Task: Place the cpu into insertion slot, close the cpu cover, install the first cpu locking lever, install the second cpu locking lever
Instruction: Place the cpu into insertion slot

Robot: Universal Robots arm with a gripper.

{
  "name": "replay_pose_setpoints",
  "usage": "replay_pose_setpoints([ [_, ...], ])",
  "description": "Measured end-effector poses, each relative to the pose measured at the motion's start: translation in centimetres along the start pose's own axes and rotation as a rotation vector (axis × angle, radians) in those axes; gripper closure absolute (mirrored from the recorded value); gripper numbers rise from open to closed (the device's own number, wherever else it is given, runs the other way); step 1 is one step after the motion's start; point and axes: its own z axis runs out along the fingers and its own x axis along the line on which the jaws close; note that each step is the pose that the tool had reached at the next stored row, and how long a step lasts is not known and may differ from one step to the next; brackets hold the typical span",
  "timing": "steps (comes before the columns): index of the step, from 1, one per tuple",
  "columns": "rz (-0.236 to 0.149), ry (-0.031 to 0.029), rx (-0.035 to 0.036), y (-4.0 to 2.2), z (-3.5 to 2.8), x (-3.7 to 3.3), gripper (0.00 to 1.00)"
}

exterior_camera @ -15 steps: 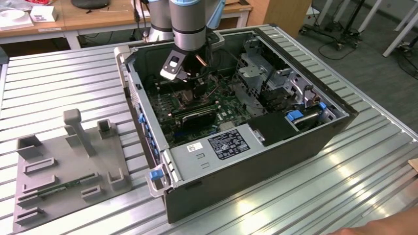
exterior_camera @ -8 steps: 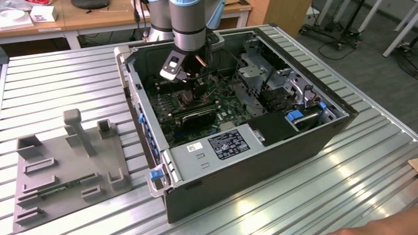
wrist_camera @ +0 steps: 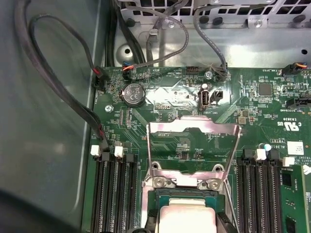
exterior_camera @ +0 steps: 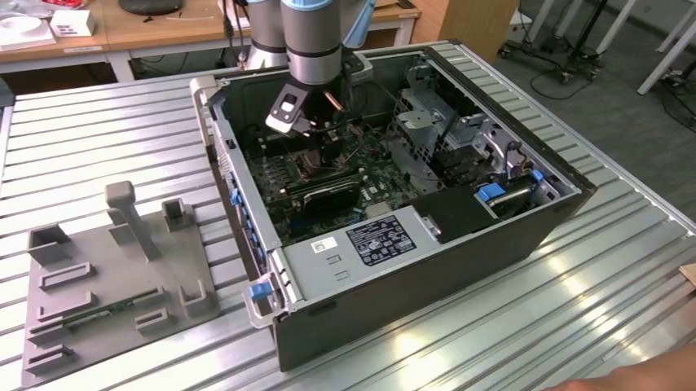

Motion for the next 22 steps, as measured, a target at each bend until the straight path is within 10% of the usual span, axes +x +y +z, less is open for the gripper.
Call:
replay_pose_setpoints([
  [22,0.005,-0.0006,0.0003,-0.05,0.48,0.06,0.46],
])
